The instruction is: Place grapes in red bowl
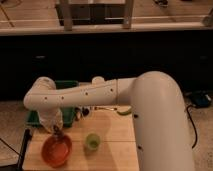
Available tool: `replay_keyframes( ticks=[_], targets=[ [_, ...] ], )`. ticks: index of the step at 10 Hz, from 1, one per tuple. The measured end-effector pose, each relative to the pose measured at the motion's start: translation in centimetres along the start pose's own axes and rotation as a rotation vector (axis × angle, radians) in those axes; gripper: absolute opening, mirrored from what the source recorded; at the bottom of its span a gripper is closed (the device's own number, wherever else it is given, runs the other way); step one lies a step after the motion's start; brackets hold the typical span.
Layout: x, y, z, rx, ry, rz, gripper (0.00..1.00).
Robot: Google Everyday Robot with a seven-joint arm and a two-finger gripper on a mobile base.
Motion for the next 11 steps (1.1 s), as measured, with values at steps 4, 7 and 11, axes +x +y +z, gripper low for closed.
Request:
replay_keyframes(
  ticks=[4,7,11],
  targets=[
    [-0.05,0.07,0.06,-0.004,-0.003,-0.032,0.0],
    [-0.1,0.11,0.13,-0.005,-0.006,-0.052,0.0],
    [0.02,0.18,0.21,-0.007,-0.007,-0.073,0.0]
  ],
)
